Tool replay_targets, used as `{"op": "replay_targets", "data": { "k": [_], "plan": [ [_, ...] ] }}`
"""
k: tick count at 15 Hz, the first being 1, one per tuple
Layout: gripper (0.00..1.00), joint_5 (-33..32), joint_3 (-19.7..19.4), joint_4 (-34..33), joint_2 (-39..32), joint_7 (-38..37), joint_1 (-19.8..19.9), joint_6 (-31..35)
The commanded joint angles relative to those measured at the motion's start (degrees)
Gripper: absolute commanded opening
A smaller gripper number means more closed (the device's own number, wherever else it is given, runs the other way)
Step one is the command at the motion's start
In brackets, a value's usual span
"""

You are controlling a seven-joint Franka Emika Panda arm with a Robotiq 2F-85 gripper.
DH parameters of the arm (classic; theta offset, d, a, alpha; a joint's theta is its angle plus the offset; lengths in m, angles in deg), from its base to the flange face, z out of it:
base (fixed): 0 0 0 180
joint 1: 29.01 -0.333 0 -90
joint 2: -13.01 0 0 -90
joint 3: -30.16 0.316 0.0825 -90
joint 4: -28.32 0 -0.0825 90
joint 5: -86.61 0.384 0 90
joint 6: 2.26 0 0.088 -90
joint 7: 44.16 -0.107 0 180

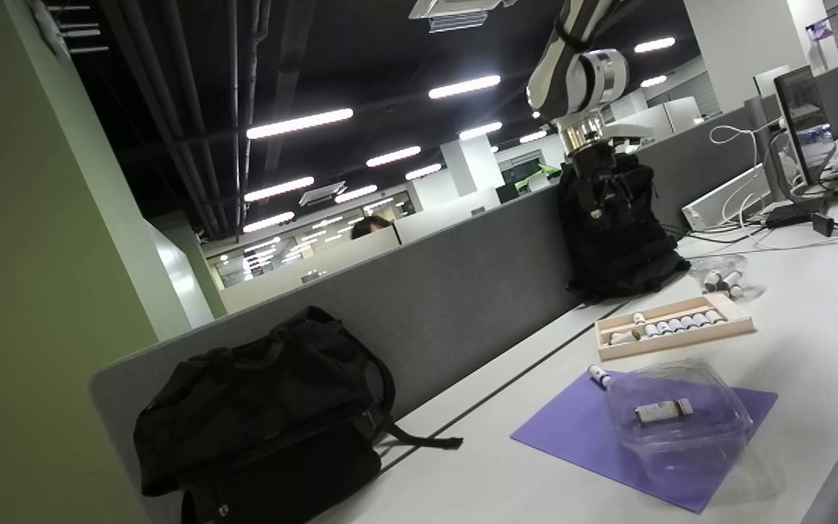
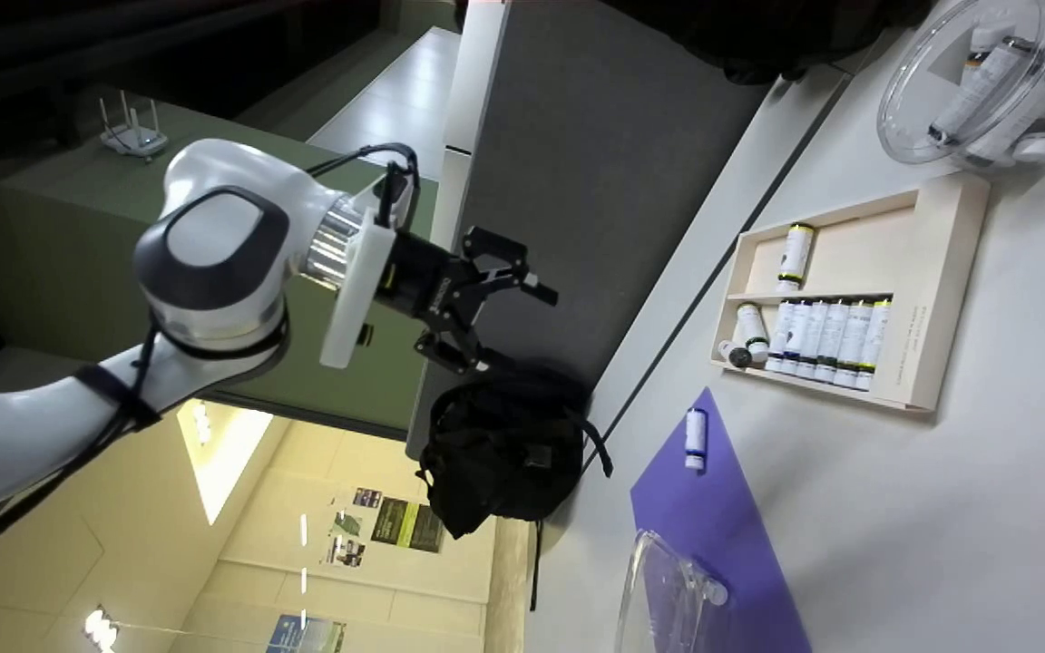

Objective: Pick up a bottle from the tray and put it on the table

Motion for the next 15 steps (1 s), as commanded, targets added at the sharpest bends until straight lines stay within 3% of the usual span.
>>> {"op": "replay_targets", "data": {
  "k": [1,3,4,5,15],
  "plan": [
    [1.0,-5.4,2.7,-14.3,-11.7,-1.4,2.9,-3.6],
    [1.0,-8.9,3.5,-20.5,-17.3,-2.2,3.6,-5.8],
    [1.0,-13.0,2.6,-23.6,-20.2,-6.6,2.5,-5.7],
    [1.0,-9.8,4.6,-15.1,-14.2,-2.3,4.3,-2.5],
    [1.0,-10.1,6.9,-16.2,-16.2,-0.4,5.9,-1.6]
  ]
}}
